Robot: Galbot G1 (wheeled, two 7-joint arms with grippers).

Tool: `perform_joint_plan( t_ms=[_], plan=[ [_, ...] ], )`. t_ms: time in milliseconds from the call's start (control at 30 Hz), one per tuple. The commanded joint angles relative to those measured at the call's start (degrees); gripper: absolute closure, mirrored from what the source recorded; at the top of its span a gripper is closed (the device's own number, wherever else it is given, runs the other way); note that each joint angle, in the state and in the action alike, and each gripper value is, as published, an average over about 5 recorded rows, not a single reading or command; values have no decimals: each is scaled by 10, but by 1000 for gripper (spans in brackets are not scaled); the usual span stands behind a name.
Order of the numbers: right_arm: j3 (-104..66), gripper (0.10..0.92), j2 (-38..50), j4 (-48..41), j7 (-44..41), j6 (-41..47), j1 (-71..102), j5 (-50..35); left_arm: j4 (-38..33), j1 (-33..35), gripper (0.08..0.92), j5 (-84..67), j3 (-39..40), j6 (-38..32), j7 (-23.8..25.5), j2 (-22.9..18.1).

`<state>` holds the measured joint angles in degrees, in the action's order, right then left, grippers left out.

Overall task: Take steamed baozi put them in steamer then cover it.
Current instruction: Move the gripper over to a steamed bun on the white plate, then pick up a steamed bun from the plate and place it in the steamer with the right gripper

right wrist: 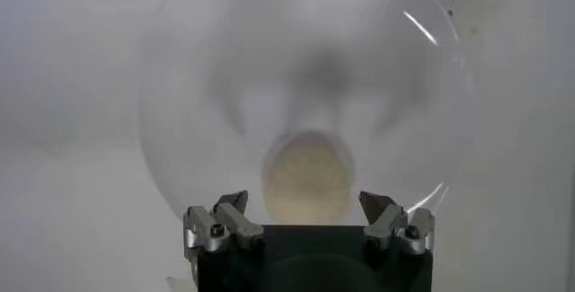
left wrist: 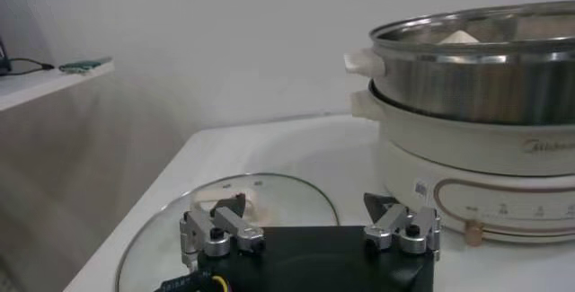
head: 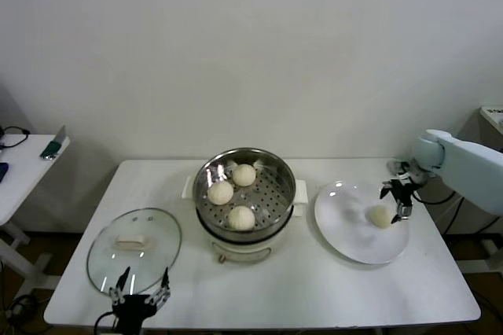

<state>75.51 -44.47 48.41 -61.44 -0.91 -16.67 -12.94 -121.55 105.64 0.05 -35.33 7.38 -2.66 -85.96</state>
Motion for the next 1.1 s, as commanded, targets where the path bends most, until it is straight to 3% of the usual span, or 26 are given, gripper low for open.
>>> perform_joint_plan(
  t_ms=[33, 367, 733, 900, 1100],
  plan=[
    [-61, 203, -20, -50, 25, 6, 65, 26, 2, 0, 177, 1, 0, -1, 0, 0],
    [-57, 213, -27, -55, 21, 8, 60, 38, 1, 0, 177, 0, 0, -2, -1, 1],
    [-40, 357, -17, -37, 15, 10, 26, 30, 1, -2, 177, -1, -1, 0, -2, 1],
    [39, 385, 6, 21, 13, 25, -76, -38, -2, -1, 177, -1, -1, 0, -2, 1],
    [201, 389, 18, 174, 5, 69, -307, -167, -4, -2, 177, -1, 1, 3, -1, 6]
  ],
)
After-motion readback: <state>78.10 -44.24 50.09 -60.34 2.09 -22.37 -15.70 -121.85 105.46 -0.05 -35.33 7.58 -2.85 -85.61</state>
